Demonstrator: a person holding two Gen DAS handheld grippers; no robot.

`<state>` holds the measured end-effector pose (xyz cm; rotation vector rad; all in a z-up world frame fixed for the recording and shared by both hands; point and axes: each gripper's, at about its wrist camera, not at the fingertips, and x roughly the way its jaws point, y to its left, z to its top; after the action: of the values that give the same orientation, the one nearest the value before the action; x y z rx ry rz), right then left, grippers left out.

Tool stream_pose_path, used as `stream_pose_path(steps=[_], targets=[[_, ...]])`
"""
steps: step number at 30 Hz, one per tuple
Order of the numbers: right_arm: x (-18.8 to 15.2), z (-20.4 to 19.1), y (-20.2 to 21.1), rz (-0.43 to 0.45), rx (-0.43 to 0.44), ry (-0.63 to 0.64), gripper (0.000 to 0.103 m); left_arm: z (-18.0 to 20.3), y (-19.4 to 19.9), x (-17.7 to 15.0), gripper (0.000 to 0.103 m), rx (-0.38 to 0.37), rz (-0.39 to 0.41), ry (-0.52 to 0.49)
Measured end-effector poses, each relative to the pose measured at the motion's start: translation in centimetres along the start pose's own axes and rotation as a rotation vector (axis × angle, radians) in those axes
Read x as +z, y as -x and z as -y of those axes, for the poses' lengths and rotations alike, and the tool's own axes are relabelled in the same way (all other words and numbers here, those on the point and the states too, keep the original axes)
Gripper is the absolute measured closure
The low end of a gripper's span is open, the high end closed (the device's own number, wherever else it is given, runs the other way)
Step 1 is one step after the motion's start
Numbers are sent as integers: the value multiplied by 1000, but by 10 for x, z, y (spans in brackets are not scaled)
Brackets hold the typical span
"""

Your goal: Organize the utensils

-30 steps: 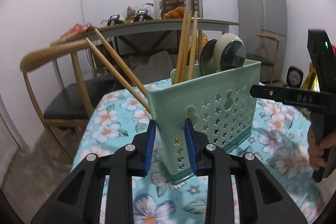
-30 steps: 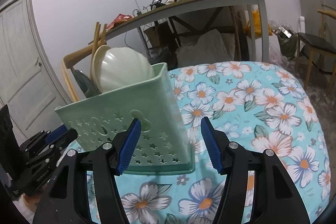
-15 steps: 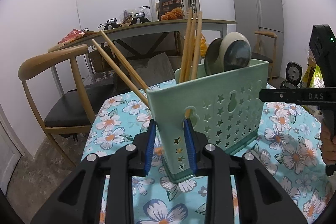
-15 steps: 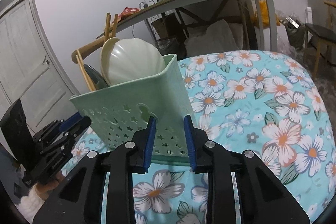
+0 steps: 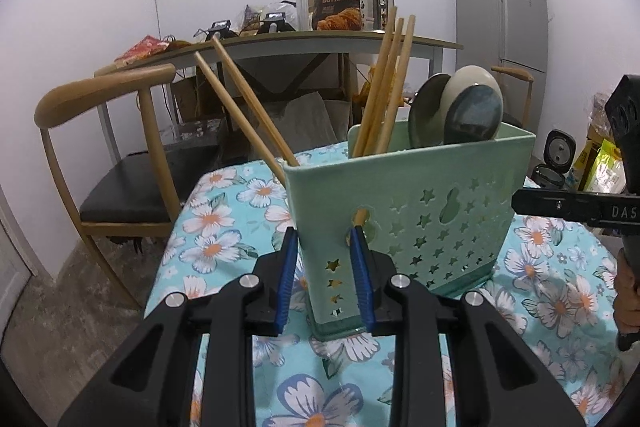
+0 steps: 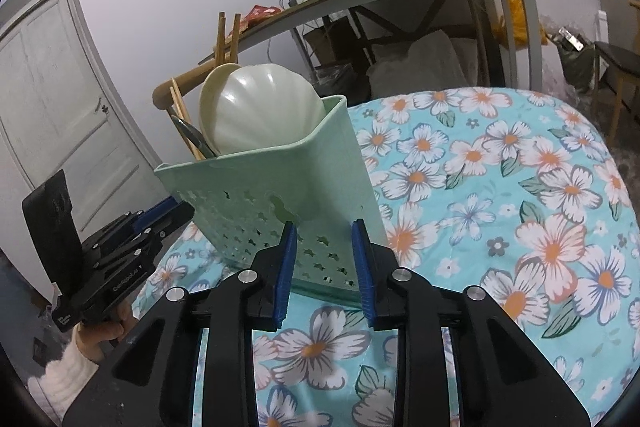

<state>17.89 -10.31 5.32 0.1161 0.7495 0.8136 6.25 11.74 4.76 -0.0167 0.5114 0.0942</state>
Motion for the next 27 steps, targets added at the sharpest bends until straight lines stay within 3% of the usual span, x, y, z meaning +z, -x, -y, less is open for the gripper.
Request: stream_pose_path(steps=[5,9,19,23,27], targets=[[-5,1,3,0,20,-38,63,0,10,-1,77,-20,-5,24],[-8,-6,10,17,-3,-22,56,0,18,-5,68,-10,-3,29],[-20,-24,37,96,-163,47,49,-7,51,-12,49,-1,23,125],[-27,-32,64,173,-208,59,37,5,66,-11,41,20,57,113],[-51,-37,88,227,-246,63,34,25,78,-13,29,51,97,38]])
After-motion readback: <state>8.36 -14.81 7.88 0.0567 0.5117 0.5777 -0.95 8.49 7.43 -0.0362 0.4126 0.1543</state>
